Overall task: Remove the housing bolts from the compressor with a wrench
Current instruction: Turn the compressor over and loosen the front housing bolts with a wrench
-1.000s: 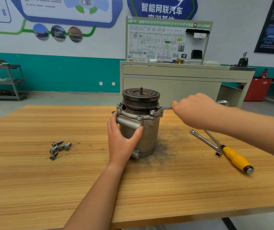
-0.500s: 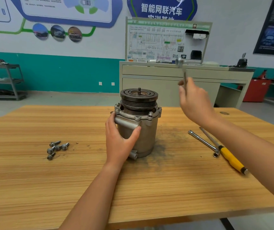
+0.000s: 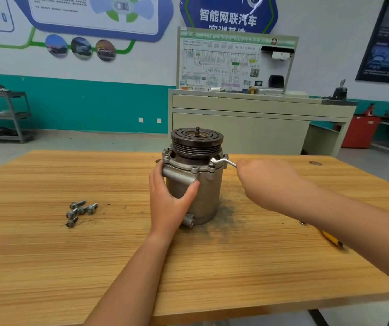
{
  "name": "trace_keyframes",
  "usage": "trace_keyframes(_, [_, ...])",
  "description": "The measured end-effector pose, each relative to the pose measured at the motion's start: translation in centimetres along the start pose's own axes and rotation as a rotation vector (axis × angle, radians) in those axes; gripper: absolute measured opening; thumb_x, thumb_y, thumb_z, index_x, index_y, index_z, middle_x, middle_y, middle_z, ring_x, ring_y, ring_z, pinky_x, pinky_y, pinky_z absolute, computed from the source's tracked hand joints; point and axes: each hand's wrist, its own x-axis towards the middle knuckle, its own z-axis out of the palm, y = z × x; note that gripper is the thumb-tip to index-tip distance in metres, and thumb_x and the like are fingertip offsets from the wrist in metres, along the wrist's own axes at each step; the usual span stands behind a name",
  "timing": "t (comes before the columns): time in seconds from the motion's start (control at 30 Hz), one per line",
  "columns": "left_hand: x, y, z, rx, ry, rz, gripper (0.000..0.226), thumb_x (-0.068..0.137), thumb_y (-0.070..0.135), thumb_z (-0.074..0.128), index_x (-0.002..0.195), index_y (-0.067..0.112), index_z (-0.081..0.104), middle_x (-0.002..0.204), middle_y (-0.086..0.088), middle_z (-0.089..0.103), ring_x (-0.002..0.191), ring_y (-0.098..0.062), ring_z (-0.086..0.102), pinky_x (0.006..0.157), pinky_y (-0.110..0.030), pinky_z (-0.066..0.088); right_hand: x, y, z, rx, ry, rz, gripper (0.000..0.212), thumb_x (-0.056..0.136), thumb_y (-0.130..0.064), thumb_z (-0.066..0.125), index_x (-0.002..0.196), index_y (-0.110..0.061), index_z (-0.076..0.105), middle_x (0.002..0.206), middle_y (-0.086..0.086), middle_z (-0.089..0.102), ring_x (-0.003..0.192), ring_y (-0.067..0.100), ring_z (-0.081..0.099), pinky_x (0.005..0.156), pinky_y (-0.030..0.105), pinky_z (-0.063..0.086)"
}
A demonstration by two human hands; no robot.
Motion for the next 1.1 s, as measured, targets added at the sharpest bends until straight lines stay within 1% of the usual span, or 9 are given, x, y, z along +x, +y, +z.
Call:
trace_keyframes(0.13, [0.0,-0.2,0.1,-0.015,0.011,0.004,0.083,0.074,0.032,0.076,0.142,0.016,0.030,0.132,0.014,0.034,0.126,0.001,0.031,0.105,-0.020,0.026,-0.4,0.1,-1.2,-0.234,0.008,-0.116,0.023,0.091,0.003,0.038,0.113,-0.003,0.042,0.059,0.000,0.025,0.043,0.015,0.024,0.037,0.026,0.020])
trace_keyframes(0.23, [0.1,-0.1,0.2,-0.015,0.016,0.007,0.086,0.069,0.044,0.071,0.140,0.017,0.031,0.130,0.016,0.035,0.125,0.003,0.031,0.102,-0.014,0.025,0.2,0.3,-1.9,-0.319,-0.007,-0.157,0.018,0.091,0.003,0.039,0.103,-0.009,0.042,0.059,-0.001,0.026,0.044,0.015,0.025,0.038,0.026,0.019])
trace_keyframes(0.4, [0.1,0.0,0.1,-0.026,0.014,0.005,0.091,0.063,0.057,0.064,0.140,0.020,0.031,0.131,0.016,0.035,0.126,0.003,0.032,0.101,-0.012,0.025,1.2,0.9,-2.5,-0.380,-0.016,-0.200,0.019,0.094,-0.006,0.036,0.111,-0.007,0.044,0.058,0.000,0.027,0.045,0.014,0.025,0.037,0.024,0.021])
trace_keyframes(0.5, [0.0,0.0,0.1,-0.031,0.009,-0.004,0.090,0.062,0.061,0.061,0.139,0.026,0.029,0.132,0.016,0.035,0.127,0.002,0.032,0.103,-0.014,0.026,1.0,0.7,-2.1,-0.362,-0.026,-0.169,0.016,0.093,-0.003,0.035,0.108,-0.006,0.042,0.059,0.001,0.026,0.045,0.016,0.025,0.038,0.026,0.020])
trace_keyframes(0.6, [0.0,0.0,0.1,-0.026,0.007,-0.004,0.088,0.065,0.053,0.066,0.140,0.022,0.031,0.132,0.015,0.036,0.128,-0.001,0.033,0.106,-0.021,0.029,0.8,0.2,-1.9,-0.346,-0.047,-0.149,0.013,0.091,0.003,0.037,0.096,-0.010,0.037,0.061,0.001,0.025,0.045,0.016,0.025,0.039,0.026,0.021])
trace_keyframes(0.7, [0.0,0.1,0.0,-0.021,0.008,-0.008,0.085,0.067,0.046,0.068,0.140,0.021,0.032,0.130,0.015,0.036,0.126,0.000,0.033,0.105,-0.022,0.029,1.1,0.7,-1.8,-0.363,-0.034,-0.150,0.014,0.091,0.001,0.037,0.102,-0.008,0.040,0.059,0.002,0.028,0.045,0.017,0.027,0.038,0.026,0.021])
trace_keyframes(0.87, [0.0,0.0,0.0,-0.022,-0.003,-0.011,0.083,0.073,0.034,0.076,0.141,0.019,0.031,0.132,0.014,0.035,0.127,-0.002,0.032,0.107,-0.026,0.029,1.7,2.3,-1.9,-0.418,-0.011,-0.228,0.007,0.094,-0.009,0.034,0.091,-0.014,0.030,0.055,-0.001,0.033,0.044,0.013,0.032,0.038,0.024,0.025])
trace_keyframes(0.97, [0.1,0.0,-0.1,-0.019,-0.001,-0.001,0.081,0.075,0.028,0.077,0.141,0.018,0.031,0.132,0.012,0.035,0.127,-0.001,0.032,0.106,-0.023,0.028,1.9,2.7,-0.5,-0.352,0.049,-0.211,0.011,0.097,-0.017,0.028,0.087,-0.015,0.025,0.054,-0.001,0.032,0.043,0.014,0.031,0.039,0.025,0.025])
trace_keyframes(1.1, [-0.1,0.1,0.0,-0.030,-0.007,-0.012,0.081,0.075,0.029,0.076,0.141,0.020,0.030,0.132,0.015,0.034,0.126,0.001,0.031,0.105,-0.021,0.026,2.0,3.6,0.6,-0.329,0.136,-0.245,0.016,0.098,-0.026,0.023,0.089,-0.015,0.030,0.052,-0.002,0.033,0.041,0.014,0.031,0.039,0.025,0.022])
